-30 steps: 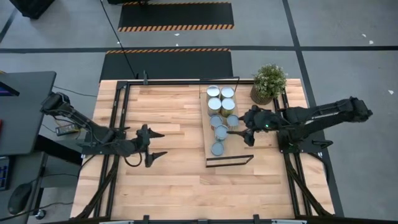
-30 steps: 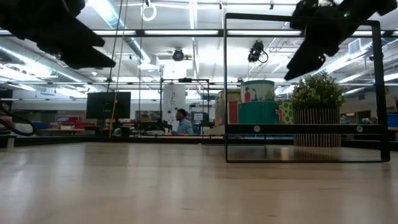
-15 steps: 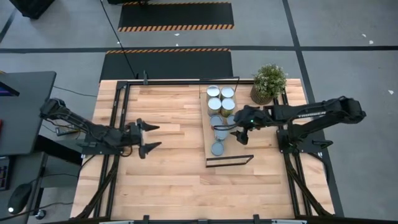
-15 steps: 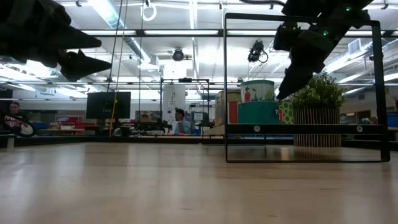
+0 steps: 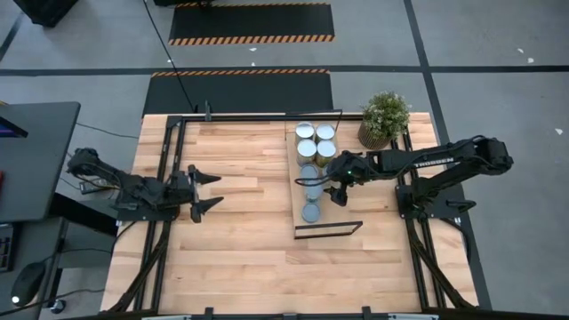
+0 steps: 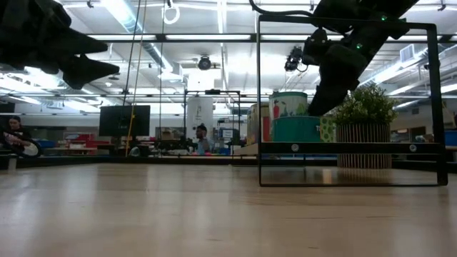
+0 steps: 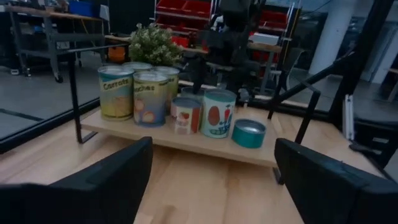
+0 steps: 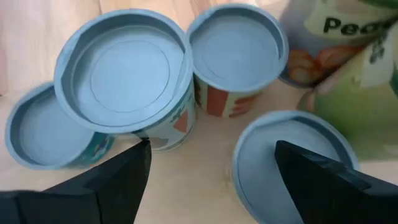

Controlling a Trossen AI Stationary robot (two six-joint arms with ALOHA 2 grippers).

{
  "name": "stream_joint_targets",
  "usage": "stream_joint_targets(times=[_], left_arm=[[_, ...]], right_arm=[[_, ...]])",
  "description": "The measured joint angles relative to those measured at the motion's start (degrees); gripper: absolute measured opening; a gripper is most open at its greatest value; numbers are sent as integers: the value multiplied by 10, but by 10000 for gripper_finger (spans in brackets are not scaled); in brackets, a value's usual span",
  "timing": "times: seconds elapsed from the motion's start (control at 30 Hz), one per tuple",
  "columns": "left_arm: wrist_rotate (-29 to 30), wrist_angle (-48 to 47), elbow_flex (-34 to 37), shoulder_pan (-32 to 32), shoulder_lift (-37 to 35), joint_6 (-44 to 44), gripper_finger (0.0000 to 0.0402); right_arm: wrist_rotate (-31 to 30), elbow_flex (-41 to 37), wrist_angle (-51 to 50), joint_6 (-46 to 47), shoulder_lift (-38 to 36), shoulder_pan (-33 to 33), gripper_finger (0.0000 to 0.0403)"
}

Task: Pick and place cans onto a shelf
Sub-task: Adjust the cans on the shelf, then return to Home Position

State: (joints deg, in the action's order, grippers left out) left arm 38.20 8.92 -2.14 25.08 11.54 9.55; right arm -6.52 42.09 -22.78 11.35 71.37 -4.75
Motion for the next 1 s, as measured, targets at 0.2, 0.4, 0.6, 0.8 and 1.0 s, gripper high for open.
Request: stream_joint_targets(times=[0.2,0.4,0.6,0.8,1.0], left_arm=[[4,-32,0,0,-27,1,316],[4,-63,0,0,-38,-1,292],[6,-52,12,0,-38,3,271],[6,-44,16,17,-34,6,249],[11,-45,16,44,-33,10,233]], right_arm=[[2,0,3,0,1,0,350],[-34,0,2,-9,-12,4,350],[-42,0,-12,-7,-44,16,350],[-45,0,-70,5,-91,27,350],[-75,-38,-32,14,-164,63,350]])
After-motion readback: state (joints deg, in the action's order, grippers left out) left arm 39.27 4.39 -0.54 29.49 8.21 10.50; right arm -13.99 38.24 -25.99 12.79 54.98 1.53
